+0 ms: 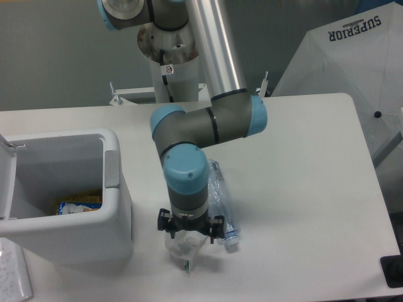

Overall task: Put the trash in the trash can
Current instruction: 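Close the gripper on the crumpled white tissue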

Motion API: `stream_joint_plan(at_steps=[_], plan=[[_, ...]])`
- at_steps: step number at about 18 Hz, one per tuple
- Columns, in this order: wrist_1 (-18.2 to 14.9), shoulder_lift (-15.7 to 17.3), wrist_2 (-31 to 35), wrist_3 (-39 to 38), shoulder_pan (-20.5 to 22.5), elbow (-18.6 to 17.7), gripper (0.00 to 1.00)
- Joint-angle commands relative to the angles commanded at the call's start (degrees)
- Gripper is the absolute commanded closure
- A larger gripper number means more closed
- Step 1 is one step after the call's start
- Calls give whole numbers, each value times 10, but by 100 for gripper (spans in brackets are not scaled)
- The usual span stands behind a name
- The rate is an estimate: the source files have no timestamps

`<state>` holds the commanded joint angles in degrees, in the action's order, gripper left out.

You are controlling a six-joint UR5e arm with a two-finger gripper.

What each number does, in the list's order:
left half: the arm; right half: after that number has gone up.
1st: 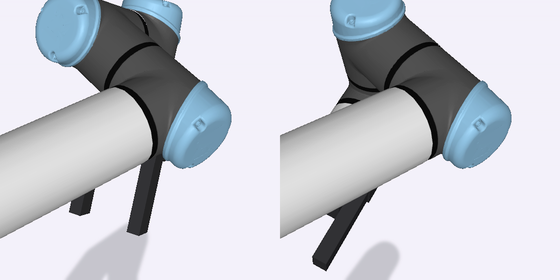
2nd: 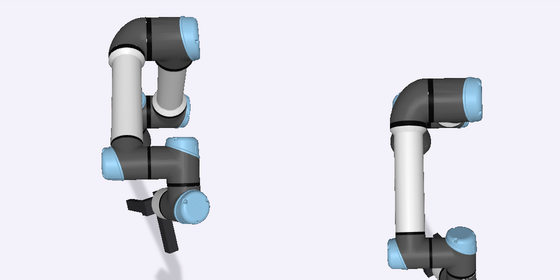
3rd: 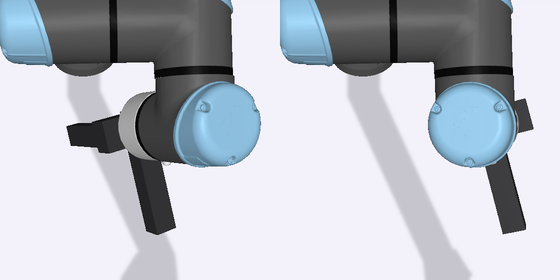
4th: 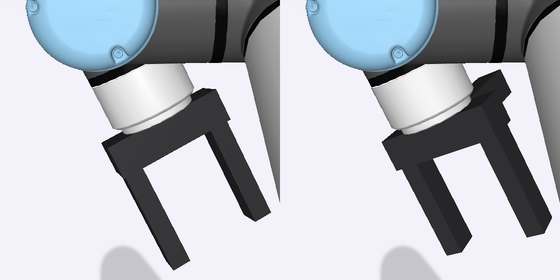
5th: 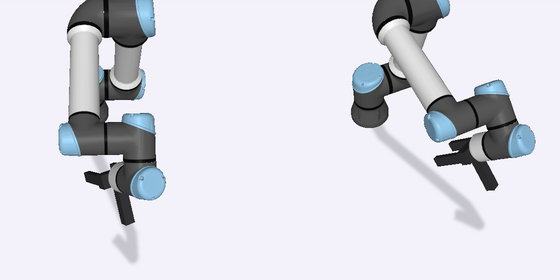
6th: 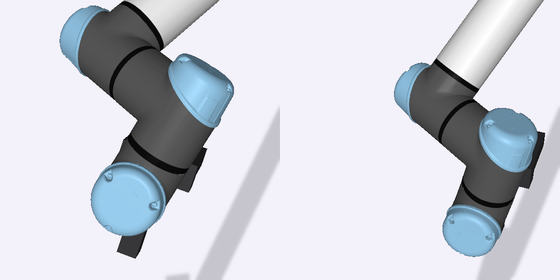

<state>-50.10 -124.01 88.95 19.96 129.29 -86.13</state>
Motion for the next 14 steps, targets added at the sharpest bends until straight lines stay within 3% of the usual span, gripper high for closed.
stream_joint_plan(at_steps=[14], plan=[[4,-25,-17,-61,0,9,0]])
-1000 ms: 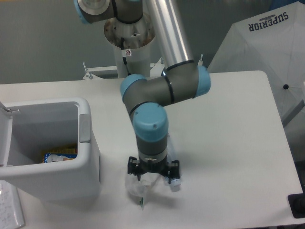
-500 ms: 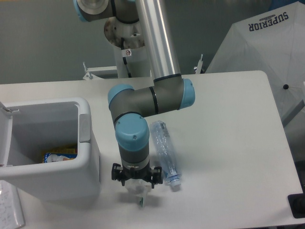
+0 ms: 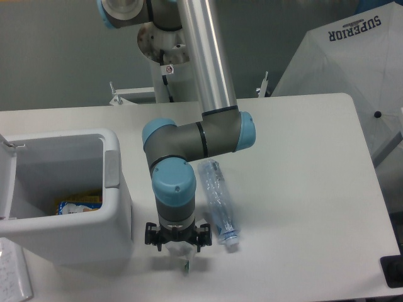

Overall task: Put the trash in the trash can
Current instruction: 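Close the gripper on the crumpled white tissue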

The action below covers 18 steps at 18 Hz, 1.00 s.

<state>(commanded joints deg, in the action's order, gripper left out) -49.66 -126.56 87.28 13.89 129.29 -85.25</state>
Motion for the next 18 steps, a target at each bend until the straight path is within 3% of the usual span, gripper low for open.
stream_joint_plan(at_steps=[4,5,14,18], plan=[[-1,-10,1,-7,-4,4,1],[-1,-11,1,-8,-4,6,8],[-3,-8,3,-7,-4,3,100],[-4,-6,1,-4,0,4,100]])
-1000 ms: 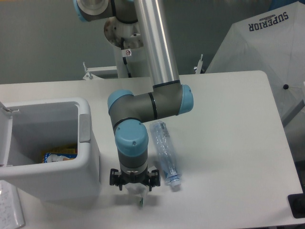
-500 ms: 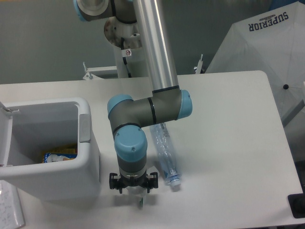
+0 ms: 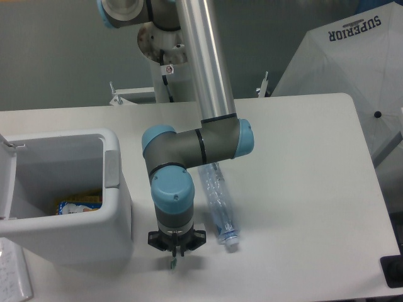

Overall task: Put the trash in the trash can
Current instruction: 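Close the gripper on the crumpled white tissue, then lift the tissue and carry it over the white trash bin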

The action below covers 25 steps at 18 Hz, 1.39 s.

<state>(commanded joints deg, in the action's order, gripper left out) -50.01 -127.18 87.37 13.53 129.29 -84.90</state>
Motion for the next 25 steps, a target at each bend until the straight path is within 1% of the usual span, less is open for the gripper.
stream_joint_plan(at_steps=[5,7,9,12,15,16,17,19,22,23,25], plan=[[0,11,-2,3,10,1,100],[2,32,-3,4,22,7,100],[2,57,-15,3,42,33,100],[3,83,-87,-8,83,89,100],[3,116,-155,-86,112,147,100],[3,124,-174,-102,116,161,100],[3,133,-187,-109,118,167,100],[3,152,-200,-119,114,164,100],[3,191,-203,-148,106,152,100],[3,206,-203,-152,99,149,100],[2,221,-207,-154,75,148,100]])
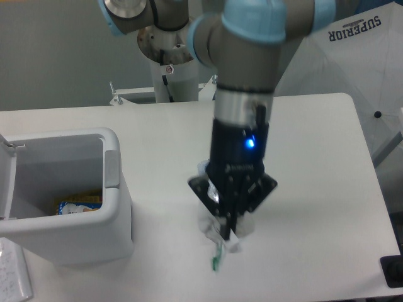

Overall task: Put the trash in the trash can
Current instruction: 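Lift the tissue and carry it over the white trash bin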

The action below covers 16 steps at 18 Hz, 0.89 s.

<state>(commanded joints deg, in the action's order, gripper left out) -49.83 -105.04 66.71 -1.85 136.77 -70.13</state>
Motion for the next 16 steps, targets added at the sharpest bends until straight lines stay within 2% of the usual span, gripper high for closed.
stream_joint_plan(at_steps=[3,7,10,13,16], plan=[[0,33,0,4,-40,-37,100],[-1,36,1,16,-84,-47,100],[-3,54,3,80,-115,-99,100],[-4,76,6,133,-127,-141,100],[-7,90,8,133,-150,-153,100]])
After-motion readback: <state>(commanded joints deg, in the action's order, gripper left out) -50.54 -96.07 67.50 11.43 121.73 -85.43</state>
